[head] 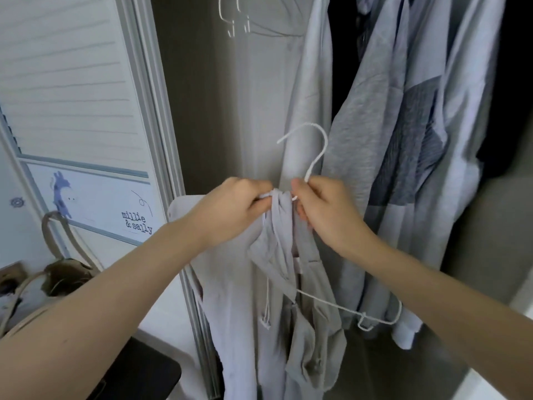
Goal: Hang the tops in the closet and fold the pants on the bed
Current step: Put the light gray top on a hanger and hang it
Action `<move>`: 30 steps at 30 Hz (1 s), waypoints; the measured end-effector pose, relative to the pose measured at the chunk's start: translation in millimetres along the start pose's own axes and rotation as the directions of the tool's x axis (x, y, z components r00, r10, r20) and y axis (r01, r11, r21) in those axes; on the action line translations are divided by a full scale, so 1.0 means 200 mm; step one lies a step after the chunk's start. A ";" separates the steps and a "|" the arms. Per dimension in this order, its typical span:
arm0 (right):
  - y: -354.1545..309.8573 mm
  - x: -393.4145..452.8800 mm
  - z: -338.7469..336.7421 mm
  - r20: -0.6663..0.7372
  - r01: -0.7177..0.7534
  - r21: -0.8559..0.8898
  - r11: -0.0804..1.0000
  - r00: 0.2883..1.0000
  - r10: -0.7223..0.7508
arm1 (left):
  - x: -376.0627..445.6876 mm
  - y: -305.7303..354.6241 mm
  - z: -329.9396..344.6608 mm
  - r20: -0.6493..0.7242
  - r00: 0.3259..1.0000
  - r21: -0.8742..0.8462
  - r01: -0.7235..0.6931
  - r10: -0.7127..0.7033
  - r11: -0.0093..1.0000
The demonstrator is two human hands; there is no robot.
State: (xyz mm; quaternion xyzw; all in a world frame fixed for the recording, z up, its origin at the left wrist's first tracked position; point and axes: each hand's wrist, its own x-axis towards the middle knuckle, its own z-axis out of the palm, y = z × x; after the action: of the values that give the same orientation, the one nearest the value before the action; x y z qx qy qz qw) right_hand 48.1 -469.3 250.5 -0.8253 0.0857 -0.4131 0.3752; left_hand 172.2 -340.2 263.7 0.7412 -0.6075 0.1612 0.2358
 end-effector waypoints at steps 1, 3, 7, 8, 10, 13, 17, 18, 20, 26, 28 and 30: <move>0.00 0.01 -0.01 0.004 0.015 -0.070 0.997 1.000 -0.015 | -0.01 -0.02 0.01 -0.029 0.999 -0.048 0.034 -0.035 0.998; 0.01 0.00 -0.05 -0.032 0.081 -0.145 0.986 0.996 -0.086 | -0.03 -0.07 0.03 -0.083 0.989 -0.134 0.111 -0.123 0.985; 0.04 -0.11 -0.10 -0.077 0.202 -0.153 0.967 0.973 -0.216 | -0.07 -0.13 0.03 -0.204 0.939 -0.283 0.215 -0.277 0.935; 0.06 -0.16 -0.09 -0.037 0.189 -0.131 0.973 0.980 -0.195 | -0.07 -0.13 0.03 -0.227 0.921 -0.336 0.231 -0.317 0.913; 0.13 -0.24 -0.03 0.123 0.093 -0.120 0.988 0.989 -0.078 | -0.08 -0.14 0.03 -0.262 0.879 -0.456 0.252 -0.399 0.854; 0.26 -0.34 0.10 0.457 -0.148 -0.183 0.972 0.862 0.217 | -0.08 -0.13 0.02 -0.274 0.831 -0.618 0.234 -0.484 0.751; 0.35 -0.36 0.23 0.652 -0.330 -0.031 0.943 0.709 0.269 | -0.08 -0.10 -0.01 -0.289 0.782 -0.764 0.159 -0.552 0.626; 0.36 -0.37 0.25 0.699 -0.345 -0.029 0.938 0.663 0.266 | -0.08 -0.10 -0.01 -0.295 0.769 -0.782 0.146 -0.566 0.606; 0.39 -0.39 0.28 0.793 -0.306 -0.118 0.945 0.544 0.275 | -0.10 -0.13 -0.04 -0.296 0.743 -0.815 0.131 -0.600 0.564; 0.42 -0.32 0.11 0.806 0.197 -0.348 0.916 0.563 0.185 | -0.28 -0.29 -0.09 -0.348 0.723 -0.722 0.199 -0.597 0.663; 0.43 -0.26 -0.01 0.802 0.320 -0.382 0.867 0.581 0.139 | -0.36 -0.35 -0.12 -0.337 0.773 -0.614 0.252 -0.537 0.748; 0.43 -0.20 -0.10 0.763 0.363 -0.510 0.780 0.610 0.215 | -0.43 -0.41 -0.14 -0.308 0.807 -0.523 0.299 -0.504 0.798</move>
State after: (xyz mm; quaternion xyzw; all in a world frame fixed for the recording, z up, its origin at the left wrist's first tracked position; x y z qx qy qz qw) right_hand 21.0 -522.2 174.3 -0.9977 0.0059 0.0292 0.0615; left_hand 235.0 -241.5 228.9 0.7254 -0.3836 0.1213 0.5585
